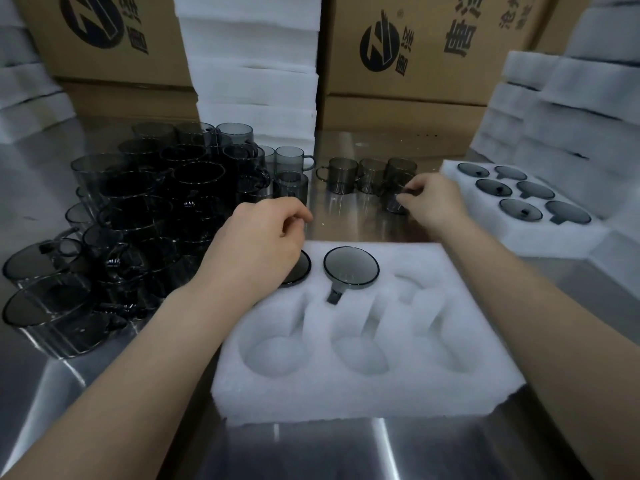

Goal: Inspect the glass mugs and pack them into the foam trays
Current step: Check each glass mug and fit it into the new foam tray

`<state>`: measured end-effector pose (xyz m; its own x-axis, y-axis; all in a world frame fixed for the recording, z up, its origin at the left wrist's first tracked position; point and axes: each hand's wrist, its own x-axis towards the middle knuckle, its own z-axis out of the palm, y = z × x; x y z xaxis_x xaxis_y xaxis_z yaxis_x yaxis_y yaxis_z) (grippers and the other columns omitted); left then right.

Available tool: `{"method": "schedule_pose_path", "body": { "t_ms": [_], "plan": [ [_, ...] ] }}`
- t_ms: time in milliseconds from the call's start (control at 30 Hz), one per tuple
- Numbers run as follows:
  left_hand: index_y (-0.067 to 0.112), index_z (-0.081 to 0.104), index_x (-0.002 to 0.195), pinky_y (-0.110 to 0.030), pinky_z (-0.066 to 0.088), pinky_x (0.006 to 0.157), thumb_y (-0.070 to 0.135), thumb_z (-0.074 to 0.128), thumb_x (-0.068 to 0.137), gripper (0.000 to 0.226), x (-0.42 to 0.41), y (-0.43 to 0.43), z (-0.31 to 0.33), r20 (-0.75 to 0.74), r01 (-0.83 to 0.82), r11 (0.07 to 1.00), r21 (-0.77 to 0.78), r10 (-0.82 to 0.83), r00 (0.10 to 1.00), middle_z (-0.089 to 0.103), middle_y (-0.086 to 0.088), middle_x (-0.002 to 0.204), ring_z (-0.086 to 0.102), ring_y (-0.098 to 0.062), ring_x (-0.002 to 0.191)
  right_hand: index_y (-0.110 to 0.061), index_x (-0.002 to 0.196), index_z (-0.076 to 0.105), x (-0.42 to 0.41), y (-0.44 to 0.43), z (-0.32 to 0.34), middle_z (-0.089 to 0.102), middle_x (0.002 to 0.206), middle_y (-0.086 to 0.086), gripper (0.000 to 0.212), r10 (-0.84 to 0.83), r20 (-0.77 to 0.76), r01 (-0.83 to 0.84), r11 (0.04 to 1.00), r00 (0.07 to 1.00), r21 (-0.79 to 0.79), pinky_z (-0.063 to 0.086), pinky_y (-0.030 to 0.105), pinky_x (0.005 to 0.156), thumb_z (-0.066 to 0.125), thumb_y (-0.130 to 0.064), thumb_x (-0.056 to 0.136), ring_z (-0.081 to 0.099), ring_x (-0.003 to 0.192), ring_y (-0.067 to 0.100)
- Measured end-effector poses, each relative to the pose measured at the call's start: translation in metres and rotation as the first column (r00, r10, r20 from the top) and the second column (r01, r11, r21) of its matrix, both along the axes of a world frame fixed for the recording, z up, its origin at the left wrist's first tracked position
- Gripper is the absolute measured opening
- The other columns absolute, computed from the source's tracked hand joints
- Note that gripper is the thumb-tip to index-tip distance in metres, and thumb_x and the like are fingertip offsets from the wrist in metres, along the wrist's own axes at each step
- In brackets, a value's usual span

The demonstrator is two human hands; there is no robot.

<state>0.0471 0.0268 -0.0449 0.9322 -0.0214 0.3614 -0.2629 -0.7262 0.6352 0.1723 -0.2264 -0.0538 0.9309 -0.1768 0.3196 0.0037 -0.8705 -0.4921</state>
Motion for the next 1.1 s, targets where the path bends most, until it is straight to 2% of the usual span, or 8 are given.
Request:
{"method": "schedule_pose_path", "body": {
  "t_ms": [67, 167, 267, 400, 567, 700, 900, 1100],
  "plan": [
    [0.034, 0.068, 0.102, -0.041, 0.054, 0.078, 0.021, 0.052, 0.092, 0.023, 0.0, 0.0, 0.0, 0.012, 0.01, 1.0, 0.0, -0.01, 1.0, 0.068, 0.008, 0.079, 0.063, -0.016, 0.077, -0.016, 0.082, 0.07, -0.012, 0.004, 0.01, 0.067, 0.075, 0.001, 0.008, 0.044, 0.019, -0.047, 0.98, 0.999, 0.192, 0.041, 0.028, 0.069, 0.07, -0.022, 0.088, 0.056, 0.064, 0.012],
    [0.034, 0.065, 0.112, -0.041, 0.053, 0.082, 0.021, 0.055, 0.091, 0.026, 0.0, 0.001, 0.0, 0.075, 0.055, 0.998, 0.005, -0.055, 0.996, 0.067, 0.011, 0.095, 0.061, -0.014, 0.082, -0.016, 0.075, 0.069, -0.041, 0.02, 0.029, 0.07, 0.069, 0.012, 0.011, 0.225, 0.025, -0.204, 0.826, 0.974, 0.525, 0.054, 0.029, 0.06, 0.075, -0.016, 0.084, 0.061, 0.053, 0.019],
    [0.038, 0.054, 0.124, -0.04, 0.053, 0.079, 0.03, 0.059, 0.087, 0.038, -0.002, 0.0, 0.002, 0.171, 0.129, 0.992, -0.004, -0.126, 0.977, 0.058, 0.015, 0.114, 0.061, -0.007, 0.084, -0.012, 0.084, 0.067, -0.071, 0.041, 0.047, 0.07, 0.076, 0.012, 0.013, 0.378, 0.1, -0.355, 0.7, 0.92, 0.619, 0.054, 0.026, 0.05, 0.079, -0.01, 0.079, 0.063, 0.05, 0.017],
    [0.045, 0.043, 0.124, -0.032, 0.051, 0.073, 0.053, 0.06, 0.076, 0.051, -0.004, -0.001, 0.004, 0.197, 0.184, 0.983, -0.016, -0.177, 0.964, 0.054, 0.022, 0.119, 0.059, 0.001, 0.089, -0.017, 0.124, 0.052, -0.101, 0.063, 0.055, 0.063, 0.093, 0.014, 0.054, 0.527, 0.081, -0.422, 0.57, 0.846, 0.705, 0.057, 0.031, 0.054, 0.08, -0.009, 0.078, 0.067, 0.057, 0.023],
    [0.045, 0.043, 0.112, -0.019, 0.043, 0.073, 0.063, 0.068, 0.067, 0.054, -0.003, -0.001, 0.003, 0.182, 0.212, 0.975, -0.068, -0.197, 0.963, 0.056, 0.02, 0.107, 0.054, 0.006, 0.094, -0.01, 0.13, 0.055, -0.115, 0.069, 0.043, 0.064, 0.102, 0.015, 0.047, 0.664, 0.124, -0.483, 0.39, 0.737, 0.784, 0.057, 0.032, 0.065, 0.071, -0.008, 0.086, 0.07, 0.068, 0.025],
    [0.029, 0.052, 0.103, -0.02, 0.041, 0.073, 0.054, 0.076, 0.067, 0.05, -0.001, -0.003, 0.003, 0.216, 0.225, 0.974, -0.009, -0.218, 0.952, 0.057, 0.016, 0.097, 0.052, 0.003, 0.091, -0.009, 0.113, 0.052, -0.117, 0.067, 0.038, 0.062, 0.113, 0.009, 0.052, 0.668, 0.152, -0.528, 0.407, 0.729, 0.745, 0.056, 0.032, 0.055, 0.081, -0.024, 0.072, 0.066, 0.06, 0.025],
    [0.03, 0.061, 0.103, -0.034, 0.051, 0.081, 0.047, 0.083, 0.065, 0.047, -0.005, -0.005, 0.006, 0.282, 0.246, 0.969, -0.021, -0.23, 0.931, 0.065, 0.012, 0.096, 0.06, -0.007, 0.092, -0.012, 0.092, 0.048, -0.119, 0.075, 0.037, 0.069, 0.076, 0.001, 0.048, 0.559, 0.183, -0.533, 0.565, 0.809, 0.63, 0.047, 0.027, 0.041, 0.08, -0.038, 0.067, 0.065, 0.055, 0.018],
    [0.037, 0.06, 0.121, -0.032, 0.051, 0.09, 0.04, 0.086, 0.061, 0.065, -0.008, -0.008, 0.007, 0.31, 0.257, 0.966, -0.016, -0.239, 0.92, 0.067, 0.017, 0.109, 0.061, -0.003, 0.103, -0.019, 0.072, 0.047, -0.114, 0.075, 0.035, 0.067, 0.073, 0.003, 0.037, 0.486, 0.206, -0.469, 0.516, 0.85, 0.717, 0.039, 0.023, 0.037, 0.075, -0.044, 0.076, 0.06, 0.046, 0.017]
  ]
}}
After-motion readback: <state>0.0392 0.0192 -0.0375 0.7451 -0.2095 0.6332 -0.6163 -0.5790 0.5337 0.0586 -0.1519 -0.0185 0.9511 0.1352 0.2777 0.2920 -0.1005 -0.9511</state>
